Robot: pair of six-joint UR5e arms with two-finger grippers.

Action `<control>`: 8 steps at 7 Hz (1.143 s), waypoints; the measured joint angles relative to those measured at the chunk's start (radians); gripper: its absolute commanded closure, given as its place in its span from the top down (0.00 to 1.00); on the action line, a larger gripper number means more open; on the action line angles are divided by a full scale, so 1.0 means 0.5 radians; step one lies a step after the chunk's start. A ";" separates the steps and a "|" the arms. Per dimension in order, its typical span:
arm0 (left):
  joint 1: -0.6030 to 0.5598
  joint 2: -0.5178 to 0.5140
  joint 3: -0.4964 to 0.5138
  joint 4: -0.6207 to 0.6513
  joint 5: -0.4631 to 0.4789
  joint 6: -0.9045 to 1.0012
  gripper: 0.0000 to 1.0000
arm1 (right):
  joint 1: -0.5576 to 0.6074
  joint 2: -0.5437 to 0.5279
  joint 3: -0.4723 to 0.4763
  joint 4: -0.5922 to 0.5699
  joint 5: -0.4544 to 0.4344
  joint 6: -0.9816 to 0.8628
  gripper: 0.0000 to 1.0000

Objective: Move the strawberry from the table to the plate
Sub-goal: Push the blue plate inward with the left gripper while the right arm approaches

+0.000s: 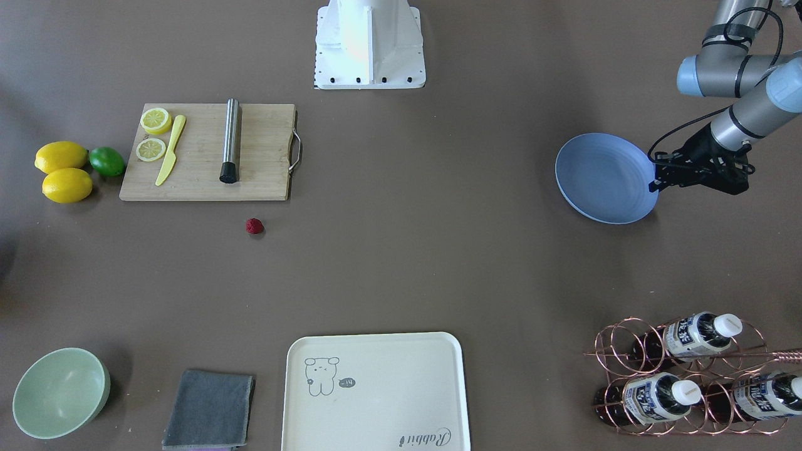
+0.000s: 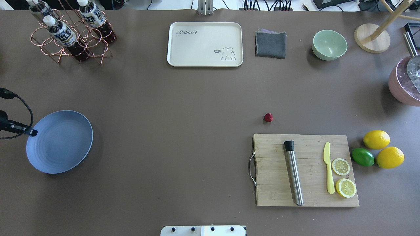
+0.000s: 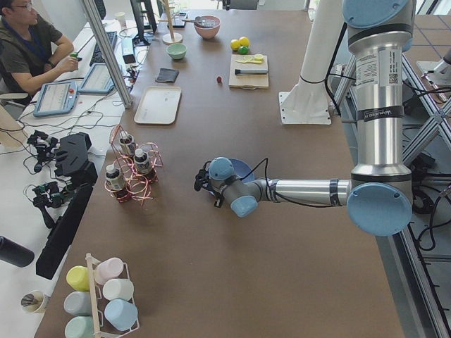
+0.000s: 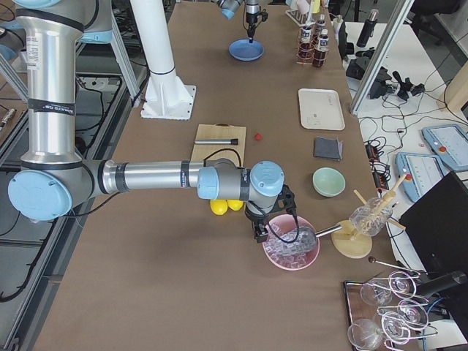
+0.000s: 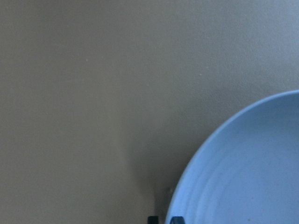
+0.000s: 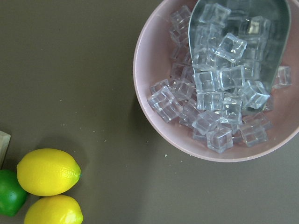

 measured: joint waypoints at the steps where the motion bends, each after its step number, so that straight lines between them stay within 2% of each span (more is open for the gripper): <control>1: -0.003 -0.007 -0.041 0.007 -0.037 -0.059 0.00 | -0.002 0.002 0.024 0.000 0.038 0.019 0.99; 3: -0.004 -0.088 -0.173 0.043 -0.102 -0.405 0.00 | -0.115 0.060 0.173 0.001 0.057 0.350 0.99; 5: 0.142 -0.322 -0.292 0.119 -0.059 -1.007 0.00 | -0.326 0.168 0.323 0.003 0.056 0.799 0.99; 7: 0.390 -0.630 -0.346 0.280 0.183 -1.499 0.00 | -0.529 0.336 0.366 0.003 0.042 1.175 0.99; 8: 0.540 -0.826 -0.357 0.482 0.358 -1.635 0.00 | -0.631 0.428 0.369 0.003 0.021 1.351 0.99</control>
